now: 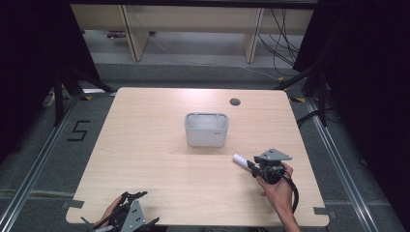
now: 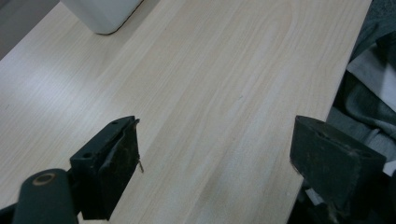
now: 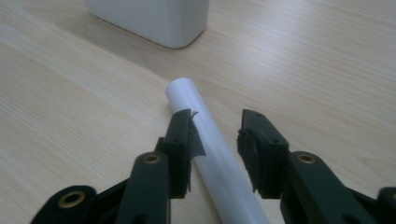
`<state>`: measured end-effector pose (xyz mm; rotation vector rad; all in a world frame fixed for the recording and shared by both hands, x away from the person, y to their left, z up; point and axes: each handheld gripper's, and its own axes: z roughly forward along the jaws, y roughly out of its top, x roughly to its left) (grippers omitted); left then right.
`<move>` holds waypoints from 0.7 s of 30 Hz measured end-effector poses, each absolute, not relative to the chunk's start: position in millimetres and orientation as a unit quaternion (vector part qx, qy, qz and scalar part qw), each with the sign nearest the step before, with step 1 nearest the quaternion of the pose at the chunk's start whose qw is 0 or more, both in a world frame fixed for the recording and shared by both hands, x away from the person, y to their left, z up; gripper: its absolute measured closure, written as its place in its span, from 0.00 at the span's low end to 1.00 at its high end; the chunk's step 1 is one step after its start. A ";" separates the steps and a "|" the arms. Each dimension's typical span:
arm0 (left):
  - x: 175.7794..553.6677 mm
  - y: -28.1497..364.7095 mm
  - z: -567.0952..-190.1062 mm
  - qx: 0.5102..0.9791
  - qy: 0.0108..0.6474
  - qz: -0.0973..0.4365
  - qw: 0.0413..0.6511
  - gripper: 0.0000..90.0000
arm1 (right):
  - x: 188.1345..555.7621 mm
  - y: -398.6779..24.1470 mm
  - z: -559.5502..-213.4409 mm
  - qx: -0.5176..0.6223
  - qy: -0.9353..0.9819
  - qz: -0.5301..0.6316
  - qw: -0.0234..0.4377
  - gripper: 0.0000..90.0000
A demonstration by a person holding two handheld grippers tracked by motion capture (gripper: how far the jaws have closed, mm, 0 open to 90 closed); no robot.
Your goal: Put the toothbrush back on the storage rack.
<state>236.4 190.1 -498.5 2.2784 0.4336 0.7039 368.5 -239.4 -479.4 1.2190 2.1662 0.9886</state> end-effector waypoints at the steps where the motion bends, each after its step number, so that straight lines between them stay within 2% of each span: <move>1: 236.7 190.4 -498.2 0.880 0.166 0.274 0.350 0.17 | 370.6 -238.2 -479.7 0.441 0.791 0.354 0.233 0.77; 12: 237.6 191.2 -497.1 0.882 0.164 0.278 0.343 0.17 | 388.3 -225.0 -480.9 0.424 0.808 0.339 0.229 0.95; 21: 236.8 191.6 -496.1 0.883 0.164 0.277 0.341 0.17 | 403.5 -218.7 -483.5 0.434 0.809 0.324 0.227 0.97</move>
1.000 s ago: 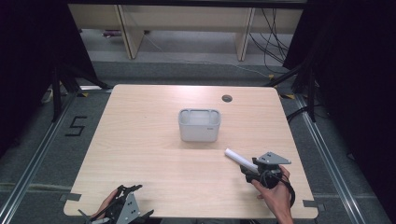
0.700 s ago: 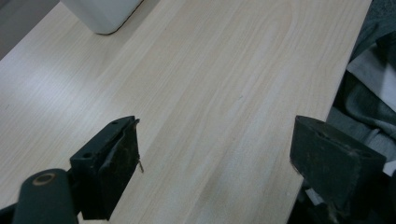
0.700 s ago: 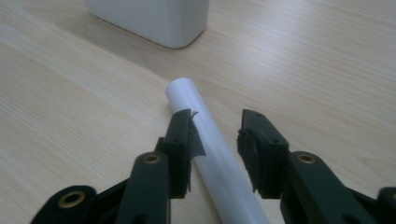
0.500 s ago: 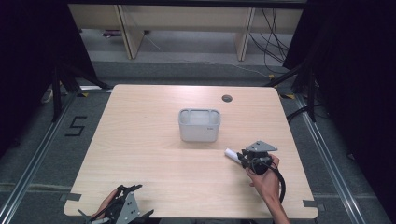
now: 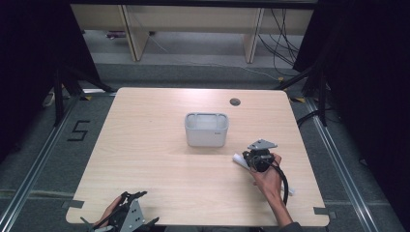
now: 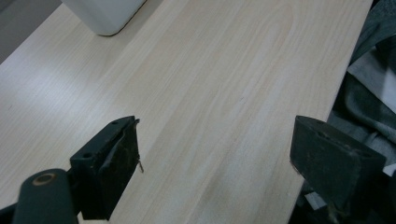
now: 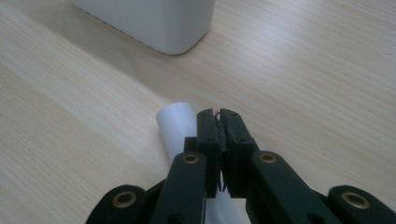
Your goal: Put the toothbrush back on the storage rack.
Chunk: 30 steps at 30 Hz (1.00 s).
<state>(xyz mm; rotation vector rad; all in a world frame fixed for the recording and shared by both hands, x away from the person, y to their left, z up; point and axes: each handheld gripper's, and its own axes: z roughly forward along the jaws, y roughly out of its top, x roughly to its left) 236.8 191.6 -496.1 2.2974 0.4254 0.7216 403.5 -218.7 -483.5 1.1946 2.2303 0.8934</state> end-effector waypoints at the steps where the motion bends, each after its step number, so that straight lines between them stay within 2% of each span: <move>1: 237.1 191.2 -497.3 0.881 0.164 0.283 0.343 0.17 | 405.5 -219.2 -484.1 0.429 0.813 0.320 0.229 0.97; 16: 236.3 191.7 -497.6 0.879 0.166 0.277 0.350 0.17 | 418.0 -214.1 -491.6 0.449 0.818 0.292 0.211 0.97; 30: 236.2 193.2 -496.2 0.885 0.159 0.277 0.339 0.17 | 411.0 -200.8 -491.5 0.426 0.837 0.283 0.194 0.96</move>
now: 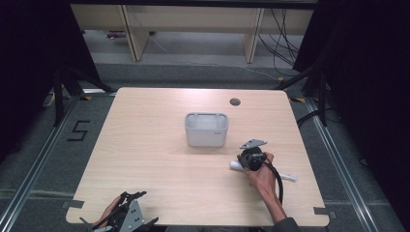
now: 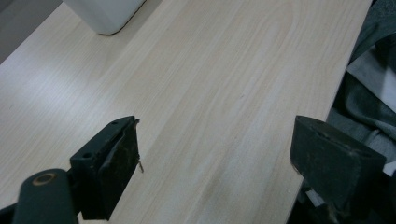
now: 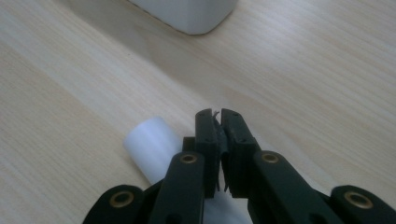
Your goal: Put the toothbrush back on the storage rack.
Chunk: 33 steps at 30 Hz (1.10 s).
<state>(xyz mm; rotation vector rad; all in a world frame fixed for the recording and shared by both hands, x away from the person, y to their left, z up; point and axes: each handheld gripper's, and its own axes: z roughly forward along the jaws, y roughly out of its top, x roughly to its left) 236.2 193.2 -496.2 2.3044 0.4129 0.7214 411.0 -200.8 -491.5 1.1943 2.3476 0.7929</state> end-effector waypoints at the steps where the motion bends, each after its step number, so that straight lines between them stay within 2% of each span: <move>1: 236.2 193.2 -496.3 0.884 0.160 0.278 0.340 0.17 | 410.2 -199.6 -491.7 0.422 0.839 0.285 0.193 0.96; 14: 236.4 193.5 -497.7 0.877 0.168 0.278 0.353 0.17 | 394.1 -198.2 -488.4 0.405 0.853 0.281 0.172 0.95; 18: 236.7 193.9 -496.8 0.883 0.163 0.280 0.340 0.17 | 389.2 -199.0 -487.4 0.403 0.857 0.277 0.164 0.95; 33: 236.3 193.2 -497.6 0.879 0.168 0.276 0.349 0.17 | 371.1 -196.1 -489.9 0.382 0.873 0.260 0.158 0.94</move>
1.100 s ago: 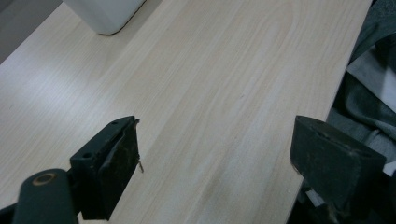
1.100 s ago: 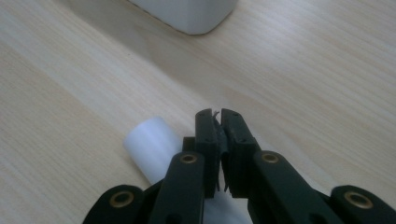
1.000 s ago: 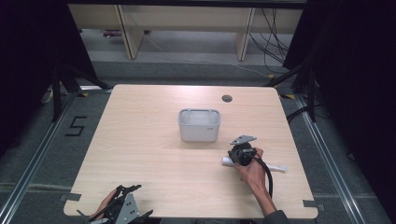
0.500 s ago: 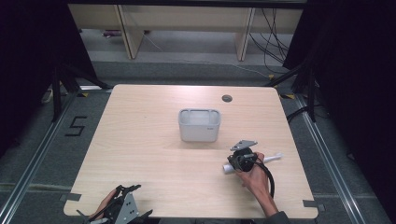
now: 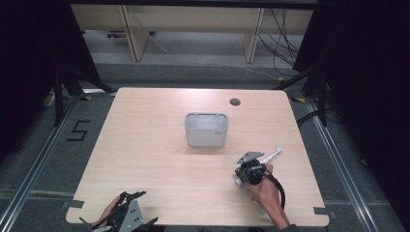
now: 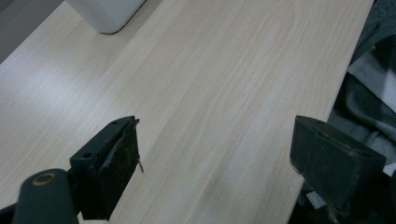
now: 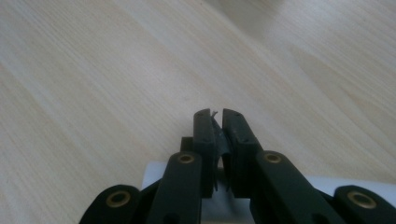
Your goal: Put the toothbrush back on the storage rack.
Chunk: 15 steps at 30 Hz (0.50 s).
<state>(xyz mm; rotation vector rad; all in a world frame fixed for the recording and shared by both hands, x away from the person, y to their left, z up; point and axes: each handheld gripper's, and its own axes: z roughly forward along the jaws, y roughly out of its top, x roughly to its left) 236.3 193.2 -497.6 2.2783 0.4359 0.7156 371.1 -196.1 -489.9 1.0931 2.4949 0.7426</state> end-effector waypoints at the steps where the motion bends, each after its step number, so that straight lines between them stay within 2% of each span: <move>1: 236.7 193.8 -497.0 0.882 0.165 0.279 0.344 0.17 | 370.2 -196.8 -490.2 0.380 0.873 0.261 0.161 0.94; 15: 236.3 193.4 -497.6 0.879 0.168 0.276 0.350 0.17 | 357.7 -212.7 -487.8 0.377 0.873 0.267 0.158 0.94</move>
